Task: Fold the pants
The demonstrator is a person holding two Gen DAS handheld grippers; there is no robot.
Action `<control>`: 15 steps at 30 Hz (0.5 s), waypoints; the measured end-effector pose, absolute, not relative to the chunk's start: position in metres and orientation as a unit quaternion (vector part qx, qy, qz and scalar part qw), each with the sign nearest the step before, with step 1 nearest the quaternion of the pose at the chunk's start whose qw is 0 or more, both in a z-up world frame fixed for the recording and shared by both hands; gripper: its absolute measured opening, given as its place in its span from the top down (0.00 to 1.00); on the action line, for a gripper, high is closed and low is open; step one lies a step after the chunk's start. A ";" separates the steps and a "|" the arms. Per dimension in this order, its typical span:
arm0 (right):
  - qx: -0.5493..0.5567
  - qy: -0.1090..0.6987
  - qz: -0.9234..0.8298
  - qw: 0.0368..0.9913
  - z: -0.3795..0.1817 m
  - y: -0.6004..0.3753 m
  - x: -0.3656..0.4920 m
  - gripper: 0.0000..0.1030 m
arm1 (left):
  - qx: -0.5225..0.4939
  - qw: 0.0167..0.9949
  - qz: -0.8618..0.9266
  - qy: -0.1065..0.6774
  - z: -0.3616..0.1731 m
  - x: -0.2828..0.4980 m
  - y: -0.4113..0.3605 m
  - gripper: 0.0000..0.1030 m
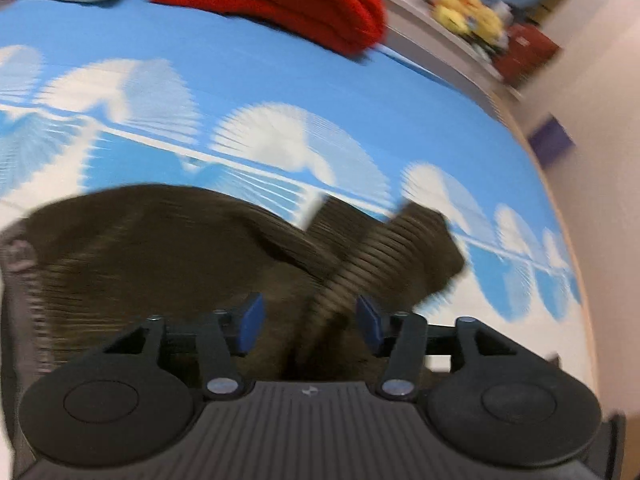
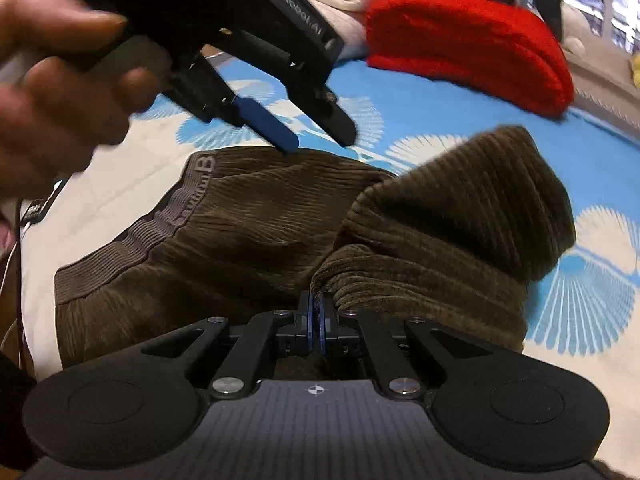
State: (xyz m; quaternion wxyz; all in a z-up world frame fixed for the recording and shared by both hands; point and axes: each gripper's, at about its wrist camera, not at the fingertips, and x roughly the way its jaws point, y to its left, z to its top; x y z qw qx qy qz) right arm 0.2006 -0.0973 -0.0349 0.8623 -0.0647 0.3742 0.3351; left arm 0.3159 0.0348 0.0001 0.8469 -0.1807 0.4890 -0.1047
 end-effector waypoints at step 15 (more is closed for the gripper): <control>0.115 0.397 0.314 0.855 -0.015 -0.150 0.236 0.92 | -0.137 0.862 0.107 0.475 -0.024 0.321 0.056 0.93</control>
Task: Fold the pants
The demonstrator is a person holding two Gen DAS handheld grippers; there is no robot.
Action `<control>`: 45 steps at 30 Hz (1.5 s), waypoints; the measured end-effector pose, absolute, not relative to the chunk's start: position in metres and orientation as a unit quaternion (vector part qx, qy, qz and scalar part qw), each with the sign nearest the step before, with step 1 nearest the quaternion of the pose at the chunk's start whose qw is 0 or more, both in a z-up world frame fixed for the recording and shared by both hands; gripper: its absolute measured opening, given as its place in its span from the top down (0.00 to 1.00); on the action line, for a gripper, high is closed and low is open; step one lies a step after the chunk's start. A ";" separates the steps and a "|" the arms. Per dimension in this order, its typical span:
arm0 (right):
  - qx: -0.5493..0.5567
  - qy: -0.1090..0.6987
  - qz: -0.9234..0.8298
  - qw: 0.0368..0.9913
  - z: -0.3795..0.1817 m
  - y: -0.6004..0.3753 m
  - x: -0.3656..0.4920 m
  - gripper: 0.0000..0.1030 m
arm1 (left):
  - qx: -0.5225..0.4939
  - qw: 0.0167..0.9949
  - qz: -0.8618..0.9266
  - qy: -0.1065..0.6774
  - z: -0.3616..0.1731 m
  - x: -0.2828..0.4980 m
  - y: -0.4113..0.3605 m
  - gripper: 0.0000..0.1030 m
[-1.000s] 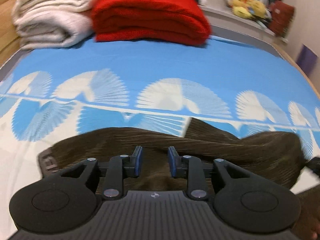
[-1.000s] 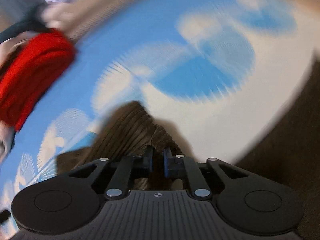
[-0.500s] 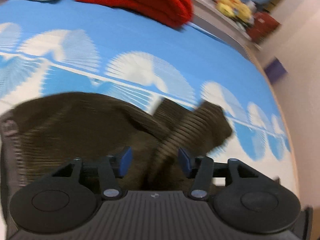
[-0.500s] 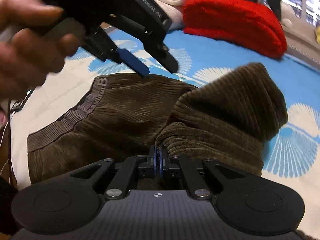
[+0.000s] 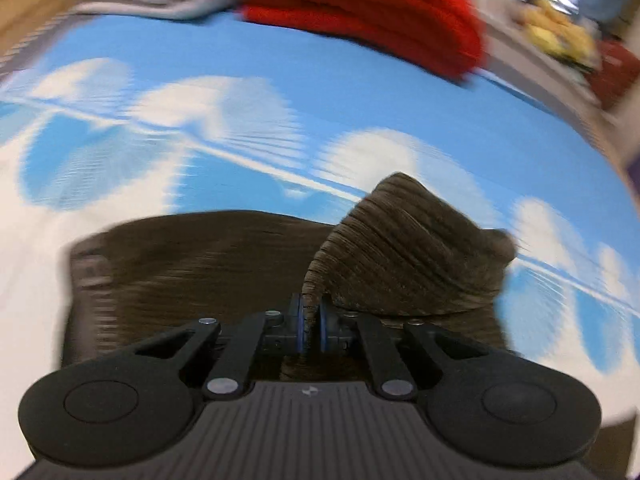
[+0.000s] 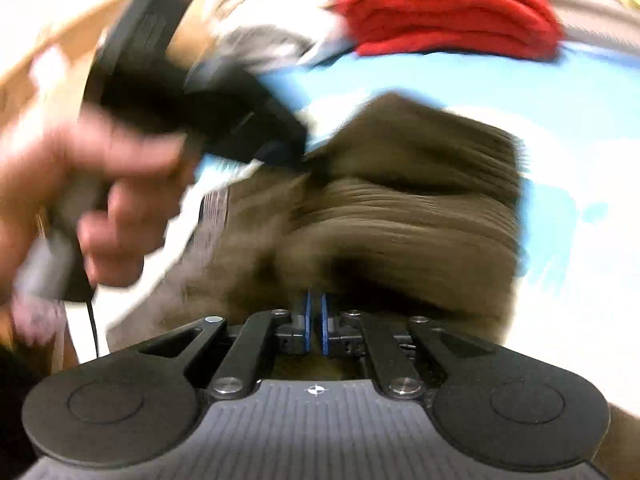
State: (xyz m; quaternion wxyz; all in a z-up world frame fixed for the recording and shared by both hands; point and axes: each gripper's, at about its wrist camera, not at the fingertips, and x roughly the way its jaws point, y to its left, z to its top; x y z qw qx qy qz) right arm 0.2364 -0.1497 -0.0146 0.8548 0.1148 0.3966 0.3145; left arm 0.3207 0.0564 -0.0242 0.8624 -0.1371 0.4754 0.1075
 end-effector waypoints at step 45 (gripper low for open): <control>0.536 0.494 0.056 0.682 -0.094 -0.268 0.299 0.59 | -0.178 0.876 0.105 0.437 -0.004 0.331 0.027 0.92</control>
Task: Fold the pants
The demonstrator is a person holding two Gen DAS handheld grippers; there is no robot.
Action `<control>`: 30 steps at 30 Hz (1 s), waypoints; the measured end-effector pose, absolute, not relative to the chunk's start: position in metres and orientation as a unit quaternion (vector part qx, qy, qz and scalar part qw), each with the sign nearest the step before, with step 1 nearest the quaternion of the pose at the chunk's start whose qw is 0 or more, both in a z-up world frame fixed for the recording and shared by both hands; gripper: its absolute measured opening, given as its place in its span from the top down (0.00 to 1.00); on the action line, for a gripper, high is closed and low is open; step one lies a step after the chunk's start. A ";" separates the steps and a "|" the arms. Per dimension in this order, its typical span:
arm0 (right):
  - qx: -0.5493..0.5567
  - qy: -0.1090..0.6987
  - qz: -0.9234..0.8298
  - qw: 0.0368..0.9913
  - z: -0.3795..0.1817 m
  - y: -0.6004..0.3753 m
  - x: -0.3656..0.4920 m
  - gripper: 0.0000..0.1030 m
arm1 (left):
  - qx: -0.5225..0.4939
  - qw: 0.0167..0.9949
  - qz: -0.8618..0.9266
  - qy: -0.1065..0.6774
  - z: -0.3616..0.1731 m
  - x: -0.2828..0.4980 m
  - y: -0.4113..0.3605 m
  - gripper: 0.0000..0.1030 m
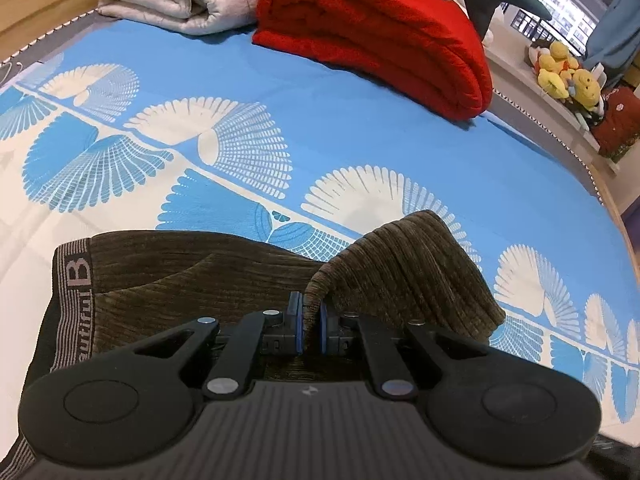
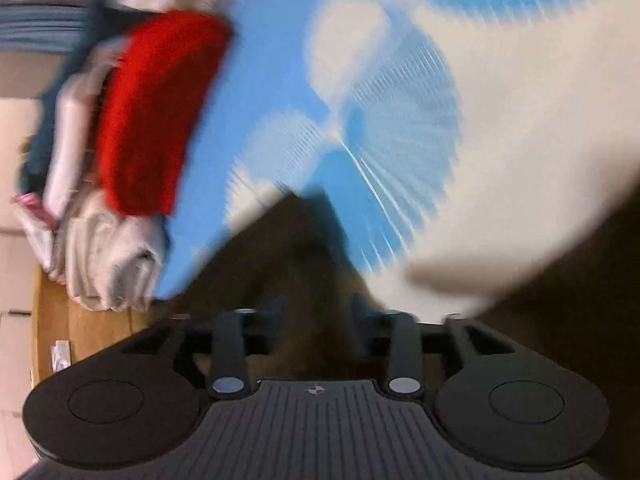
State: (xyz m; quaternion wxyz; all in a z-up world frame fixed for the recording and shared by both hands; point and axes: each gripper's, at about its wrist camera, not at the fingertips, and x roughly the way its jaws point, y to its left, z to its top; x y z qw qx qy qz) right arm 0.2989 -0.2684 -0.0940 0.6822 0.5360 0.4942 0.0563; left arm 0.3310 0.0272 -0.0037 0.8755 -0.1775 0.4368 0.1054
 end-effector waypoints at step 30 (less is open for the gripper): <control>0.423 0.298 -0.301 0.801 -0.027 -0.467 0.252 0.82 | -0.130 0.876 -0.106 0.452 -0.013 0.343 -0.031 0.76</control>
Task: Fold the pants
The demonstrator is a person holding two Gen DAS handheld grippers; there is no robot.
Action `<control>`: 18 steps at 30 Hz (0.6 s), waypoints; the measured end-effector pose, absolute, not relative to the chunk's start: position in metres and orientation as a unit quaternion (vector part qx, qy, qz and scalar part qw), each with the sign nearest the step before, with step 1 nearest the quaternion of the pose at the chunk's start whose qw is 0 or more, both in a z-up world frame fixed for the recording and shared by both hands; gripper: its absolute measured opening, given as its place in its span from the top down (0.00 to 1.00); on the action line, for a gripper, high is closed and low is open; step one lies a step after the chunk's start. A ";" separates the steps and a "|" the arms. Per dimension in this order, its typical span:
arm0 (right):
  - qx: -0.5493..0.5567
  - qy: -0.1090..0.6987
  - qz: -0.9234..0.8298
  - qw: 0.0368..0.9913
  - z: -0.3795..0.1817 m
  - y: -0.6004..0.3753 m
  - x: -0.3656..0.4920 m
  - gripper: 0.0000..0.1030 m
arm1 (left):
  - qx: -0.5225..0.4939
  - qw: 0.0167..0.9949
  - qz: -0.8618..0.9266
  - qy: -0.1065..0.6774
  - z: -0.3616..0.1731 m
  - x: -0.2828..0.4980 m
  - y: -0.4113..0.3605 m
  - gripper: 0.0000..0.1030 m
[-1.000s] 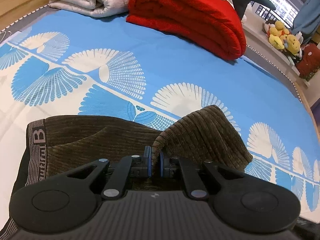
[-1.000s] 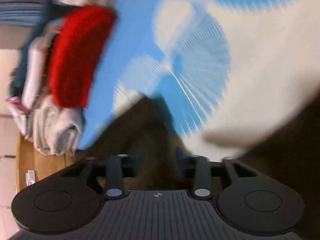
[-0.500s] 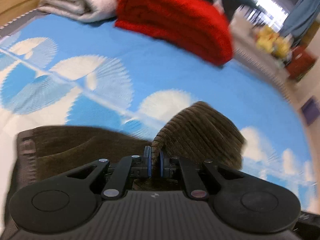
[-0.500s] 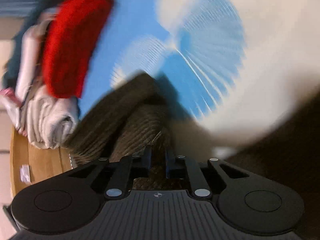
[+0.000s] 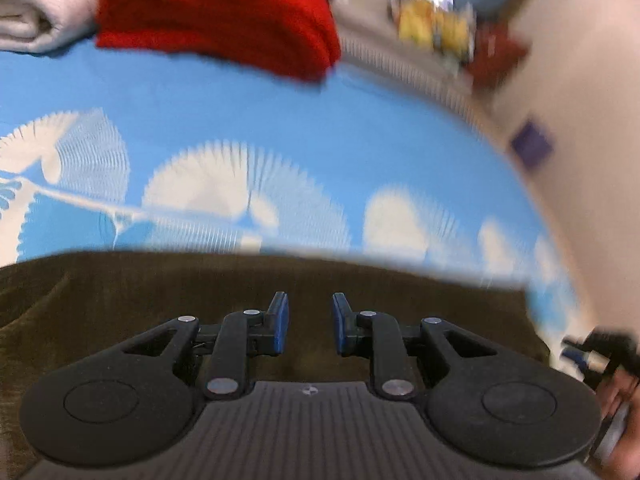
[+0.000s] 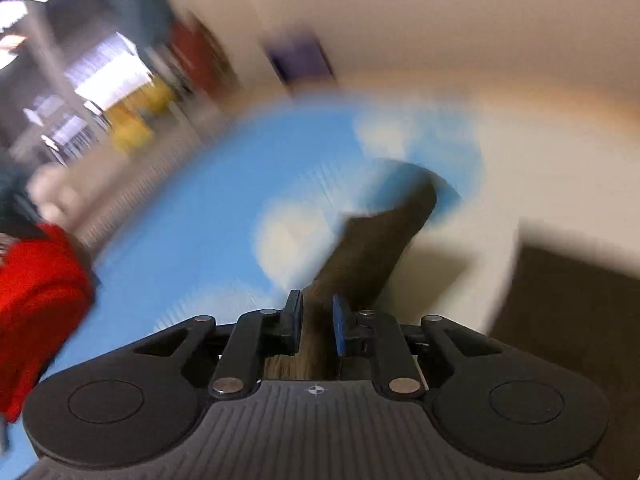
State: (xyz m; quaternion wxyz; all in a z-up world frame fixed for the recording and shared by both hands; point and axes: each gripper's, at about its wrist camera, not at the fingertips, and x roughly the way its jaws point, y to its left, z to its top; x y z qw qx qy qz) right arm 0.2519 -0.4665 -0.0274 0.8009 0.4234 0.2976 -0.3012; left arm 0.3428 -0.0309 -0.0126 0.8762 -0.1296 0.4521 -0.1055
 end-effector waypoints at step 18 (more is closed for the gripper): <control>0.584 0.336 -0.286 0.681 -0.115 -0.556 0.259 0.53 | 0.117 0.806 -0.178 0.552 -0.096 0.326 -0.073 0.46</control>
